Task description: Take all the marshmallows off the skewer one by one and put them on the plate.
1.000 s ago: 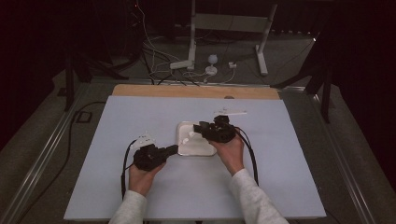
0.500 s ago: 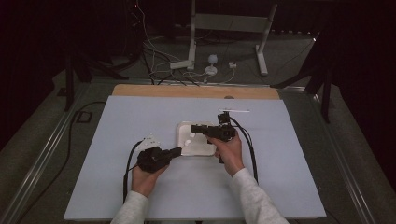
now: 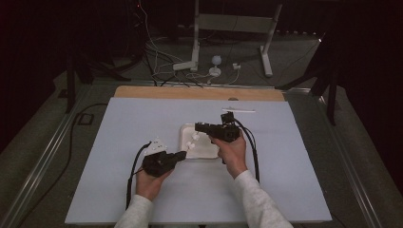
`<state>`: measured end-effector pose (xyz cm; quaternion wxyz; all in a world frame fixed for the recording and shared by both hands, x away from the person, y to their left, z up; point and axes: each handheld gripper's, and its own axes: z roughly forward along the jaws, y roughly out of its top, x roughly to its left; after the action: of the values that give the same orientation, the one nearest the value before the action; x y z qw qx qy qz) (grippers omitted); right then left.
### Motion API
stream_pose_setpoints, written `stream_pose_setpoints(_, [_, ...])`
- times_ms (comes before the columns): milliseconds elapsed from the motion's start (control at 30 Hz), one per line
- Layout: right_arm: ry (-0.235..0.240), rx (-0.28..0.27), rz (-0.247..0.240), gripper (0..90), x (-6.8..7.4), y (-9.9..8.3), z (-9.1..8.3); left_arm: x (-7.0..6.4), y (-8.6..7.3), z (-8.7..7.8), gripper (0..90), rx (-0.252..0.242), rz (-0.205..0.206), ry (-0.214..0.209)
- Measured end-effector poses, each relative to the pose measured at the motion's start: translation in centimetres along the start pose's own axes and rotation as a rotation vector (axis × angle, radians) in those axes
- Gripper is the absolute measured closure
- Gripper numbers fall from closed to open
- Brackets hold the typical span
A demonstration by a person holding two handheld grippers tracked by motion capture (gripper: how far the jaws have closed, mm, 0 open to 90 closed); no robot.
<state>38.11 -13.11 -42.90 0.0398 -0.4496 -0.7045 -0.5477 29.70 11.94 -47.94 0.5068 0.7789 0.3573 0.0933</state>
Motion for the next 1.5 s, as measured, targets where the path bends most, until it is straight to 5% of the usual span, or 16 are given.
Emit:
stream_pose_setpoints(67, [-0.037, -0.065, -0.008, 78.9, 0.1, 0.3, -0.6, -0.2, -0.4, 0.3, 90.0, 0.069, 0.046, 0.052])
stream_pose_setpoints(133, [-0.032, -0.139, 0.023, 79.0, -0.5, 1.3, -2.2, 0.5, -1.0, 0.4, 90.0, 0.068, -0.006, 0.033])
stream_pose_setpoints(300, [-0.082, -0.09, -0.065, 78.0, -0.5, 2.4, -3.8, 1.1, -0.9, 0.0, 90.0, 0.013, -0.059, 0.022])
stream_pose_setpoints(533, [-0.144, 0.008, -0.123, 76.6, -0.8, 0.8, -1.7, 1.5, -0.8, -0.5, 90.0, -0.01, -0.086, 0.025])
stream_pose_setpoints(1000, [-0.219, 0.131, -0.11, 73.8, -2.7, -1.7, 2.3, 1.9, -0.8, -0.7, 90.0, -0.022, -0.113, 0.023])
stream_pose_setpoints(1233, [-0.264, 0.163, -0.113, 51.2, -3.0, -2.2, 3.0, 2.0, -0.9, -0.6, 90.0, -0.018, -0.111, 0.024])
stream_pose_setpoints(1333, [-0.257, 0.155, -0.113, 40.9, -2.9, -2.3, 2.8, 2.0, -0.9, -0.6, 90.0, -0.018, -0.11, 0.027])
stream_pose_setpoints(1500, [-0.177, 0.157, -0.113, 37.0, -2.3, -2.3, 2.1, 2.0, -0.8, -0.7, 90.0, -0.03, -0.114, 0.046])
